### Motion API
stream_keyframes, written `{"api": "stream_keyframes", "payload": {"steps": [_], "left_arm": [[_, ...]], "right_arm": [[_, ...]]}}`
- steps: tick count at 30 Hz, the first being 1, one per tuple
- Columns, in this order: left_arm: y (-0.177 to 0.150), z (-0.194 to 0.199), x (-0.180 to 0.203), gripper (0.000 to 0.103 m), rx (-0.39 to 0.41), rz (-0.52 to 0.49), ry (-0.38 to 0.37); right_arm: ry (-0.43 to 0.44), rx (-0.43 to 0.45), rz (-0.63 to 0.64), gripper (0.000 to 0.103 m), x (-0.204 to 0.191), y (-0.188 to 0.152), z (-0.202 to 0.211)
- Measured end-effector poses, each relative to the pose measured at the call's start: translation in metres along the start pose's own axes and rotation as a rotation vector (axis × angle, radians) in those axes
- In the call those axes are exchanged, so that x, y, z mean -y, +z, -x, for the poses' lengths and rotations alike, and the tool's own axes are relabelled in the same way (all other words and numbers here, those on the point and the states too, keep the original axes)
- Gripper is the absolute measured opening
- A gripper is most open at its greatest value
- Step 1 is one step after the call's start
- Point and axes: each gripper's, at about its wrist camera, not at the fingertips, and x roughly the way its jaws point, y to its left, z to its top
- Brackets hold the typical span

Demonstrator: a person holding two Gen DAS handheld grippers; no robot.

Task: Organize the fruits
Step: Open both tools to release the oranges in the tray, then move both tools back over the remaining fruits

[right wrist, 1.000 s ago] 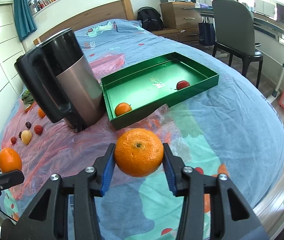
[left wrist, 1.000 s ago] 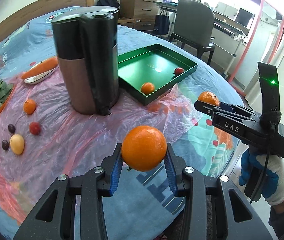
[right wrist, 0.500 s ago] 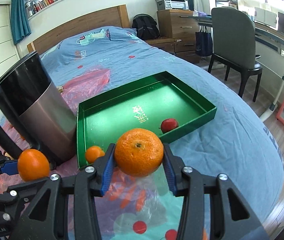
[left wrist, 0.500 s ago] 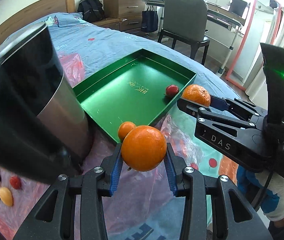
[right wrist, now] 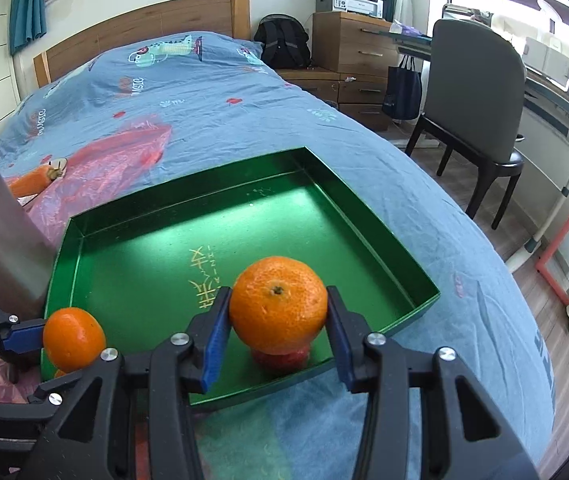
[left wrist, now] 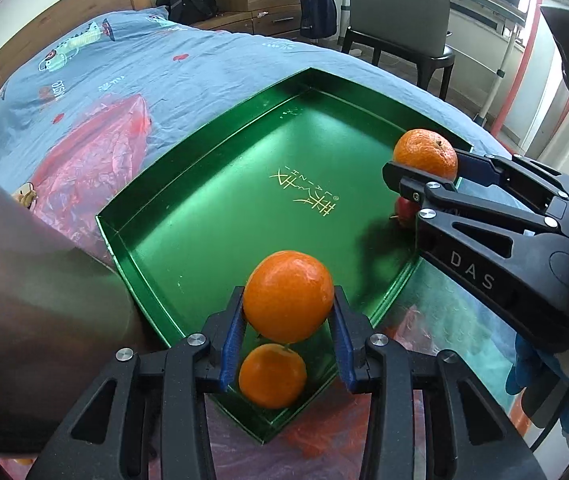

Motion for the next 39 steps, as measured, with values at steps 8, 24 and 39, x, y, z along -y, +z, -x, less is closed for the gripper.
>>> {"api": "stream_keyframes", "payload": {"steps": [8, 24, 39], "left_arm": [[-0.002, -0.025, -0.006, 0.035, -0.043, 0.028, -0.003], [0.013, 0.003, -0.008, 0.045, 0.018, 0.050, 0.002], [-0.044, 0.107, 0.011, 0.046, 0.112, 0.012, -0.074]], "right_arm": [[-0.019, -0.018, -0.008, 0.053, 0.004, -0.001, -0.033], [-0.042, 0.054, -0.013, 0.082, 0.001, 0.009, -0.007], [-0.049, 0.095, -0.050, 0.087, -0.006, -0.021, 0.093]]}}
